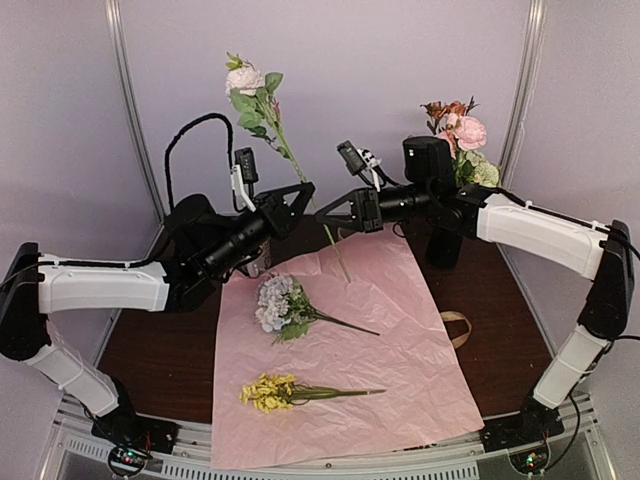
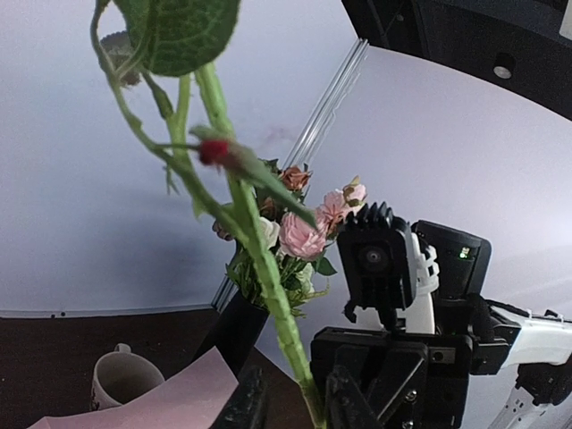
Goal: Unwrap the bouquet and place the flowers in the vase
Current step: Pass from the right arm to the left
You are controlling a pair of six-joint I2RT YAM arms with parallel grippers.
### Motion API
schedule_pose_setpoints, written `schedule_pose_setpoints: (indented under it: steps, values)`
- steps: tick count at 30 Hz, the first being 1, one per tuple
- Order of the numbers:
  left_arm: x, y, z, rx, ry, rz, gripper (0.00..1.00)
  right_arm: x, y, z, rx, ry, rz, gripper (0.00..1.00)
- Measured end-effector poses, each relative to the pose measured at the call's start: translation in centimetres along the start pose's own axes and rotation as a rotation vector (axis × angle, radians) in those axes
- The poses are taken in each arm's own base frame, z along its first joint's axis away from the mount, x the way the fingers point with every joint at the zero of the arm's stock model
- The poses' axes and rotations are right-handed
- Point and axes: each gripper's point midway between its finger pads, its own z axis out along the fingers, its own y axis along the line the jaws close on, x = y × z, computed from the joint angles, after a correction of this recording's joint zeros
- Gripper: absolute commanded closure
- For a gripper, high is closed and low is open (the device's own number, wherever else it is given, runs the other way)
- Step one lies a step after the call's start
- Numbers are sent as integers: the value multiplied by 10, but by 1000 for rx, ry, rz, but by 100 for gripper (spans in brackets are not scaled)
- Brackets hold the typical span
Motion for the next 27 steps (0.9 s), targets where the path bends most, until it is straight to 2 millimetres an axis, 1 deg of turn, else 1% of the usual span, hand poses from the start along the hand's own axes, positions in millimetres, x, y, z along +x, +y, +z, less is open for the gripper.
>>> schedule_pose_setpoints:
  steps: [2,8,9,11,12,14,16,18,20,22,27]
  values:
    - [0,-1,0,2,-1,-10,85,1,1,-1,-2,-2,-1,100]
    - [2,-5,2,26,3,-37,100,3,1,-1,1,-4,2,100]
    - [2,-6,2,31,2,-41,100,4,0,-1,3,-4,1,98]
    - [1,-8,3,40,4,-45,100,4,0,-1,3,-5,-6,90]
    - [2,-8,3,42,6,-47,100,4,0,-1,3,-4,-10,84]
    - [4,-10,3,49,16,-46,100,7,0,-2,4,10,-19,69]
    - [6,-10,3,49,23,-43,100,12,0,-2,6,33,-22,58]
    - [9,-8,2,48,39,-36,100,16,0,-4,12,58,-34,54]
    - [17,-6,0,45,74,-23,100,15,2,-8,20,82,-58,53]
    - [27,-5,-3,47,121,-6,100,6,7,-13,31,91,-92,52]
    - [51,-6,-8,71,236,17,100,-28,26,-25,37,58,-175,54]
